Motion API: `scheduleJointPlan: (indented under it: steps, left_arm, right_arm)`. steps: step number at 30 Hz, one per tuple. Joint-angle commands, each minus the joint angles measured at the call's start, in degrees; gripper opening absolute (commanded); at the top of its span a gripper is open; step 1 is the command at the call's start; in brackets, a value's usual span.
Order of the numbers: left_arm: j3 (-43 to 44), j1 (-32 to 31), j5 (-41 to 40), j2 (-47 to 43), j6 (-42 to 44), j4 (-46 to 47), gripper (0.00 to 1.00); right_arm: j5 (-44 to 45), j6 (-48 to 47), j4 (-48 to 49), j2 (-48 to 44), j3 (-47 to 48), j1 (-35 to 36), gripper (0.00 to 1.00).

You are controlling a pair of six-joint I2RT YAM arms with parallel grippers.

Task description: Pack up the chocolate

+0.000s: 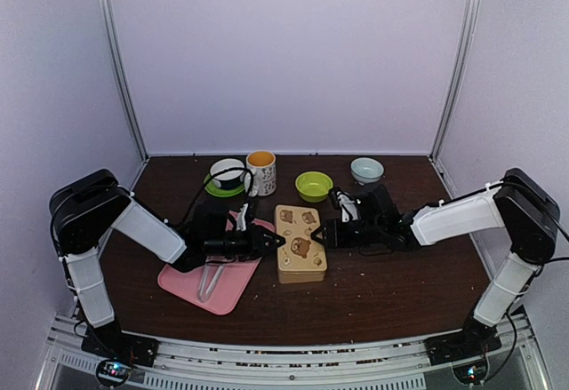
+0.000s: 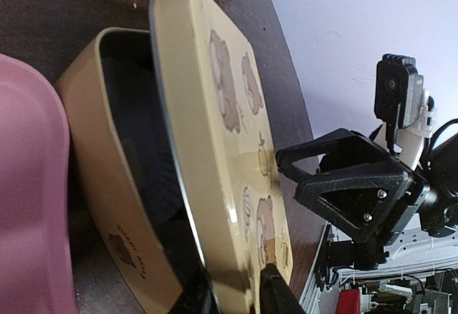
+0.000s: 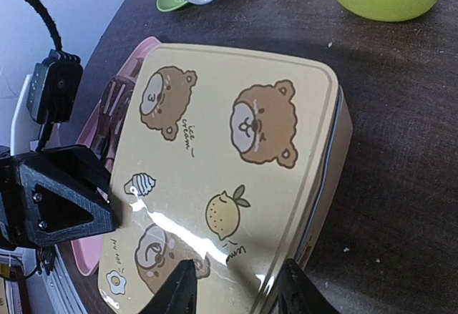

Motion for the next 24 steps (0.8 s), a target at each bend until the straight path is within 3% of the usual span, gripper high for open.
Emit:
scheduleJointPlan:
  steps: [1, 19, 21, 24]
  left_arm:
    - [0.14, -0.25, -1.94, -0.61, 1.47, 0.05, 0.28]
    - [2.87, 0.47, -10.1, -8.32, 11.33, -20.31, 0.48]
    - [3.43, 0.45, -10.55, -8.88, 12.31, -22.57, 0.52]
    - [4.27, 0.45, -10.82, -9.48, 14.32, -25.64, 0.57]
  right_arm:
    - [-1.34, -1.12, -0.44, 1.3, 2.06, 0.13, 0.39]
    - [0.78, -3.29, -4.35, 2.85, 5.38, 0.17, 0.41]
    - [1.59, -3.84, -5.22, 2.72, 5.89, 0.05, 0.43]
    - [2.95, -4.82, -5.75, 2.45, 6.37, -0.23, 0.55]
